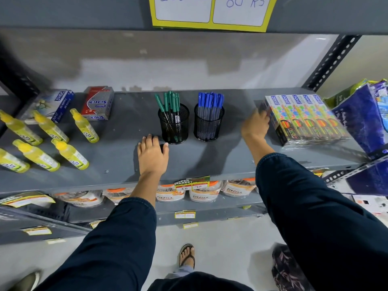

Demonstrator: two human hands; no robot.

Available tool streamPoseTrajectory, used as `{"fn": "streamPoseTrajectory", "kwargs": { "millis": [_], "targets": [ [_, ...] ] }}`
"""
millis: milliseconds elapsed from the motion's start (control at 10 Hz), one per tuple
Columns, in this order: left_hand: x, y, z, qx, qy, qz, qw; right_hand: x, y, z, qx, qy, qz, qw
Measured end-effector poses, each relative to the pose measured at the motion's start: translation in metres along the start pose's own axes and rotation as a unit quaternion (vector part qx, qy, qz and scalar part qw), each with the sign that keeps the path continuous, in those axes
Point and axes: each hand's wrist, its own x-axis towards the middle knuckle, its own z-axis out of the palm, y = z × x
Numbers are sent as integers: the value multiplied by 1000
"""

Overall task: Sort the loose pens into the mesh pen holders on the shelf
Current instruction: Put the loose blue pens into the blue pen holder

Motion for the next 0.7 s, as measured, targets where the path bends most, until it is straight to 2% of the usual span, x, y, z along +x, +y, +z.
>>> {"fn": "streamPoseTrajectory", "kwargs": {
  "millis": [100, 300, 400, 500, 600, 700],
  "targets": [
    [0, 0, 1, -7, 2, -2, 1000, -4, 23, 12, -75, -78, 13, 994],
    [1, 0, 1, -4, 3, -2, 1000, -8, 16, 16, -44, -50, -47, 997],
    [0, 0, 2, -3, 3, -1, 1000, -8, -4, 5, 82, 2, -19, 996],
    [1, -1, 1, -3, 2, -2, 1000, -1, -31, -18, 237, 62, -3, 969],
    [0, -1, 2, -4, 2, 0, 1000, 2, -57, -46, 386, 113, -52, 914],
    [0, -1, 1, -3, 1, -1, 1000, -2, -75, -61, 466, 144, -114, 866]
  ]
}}
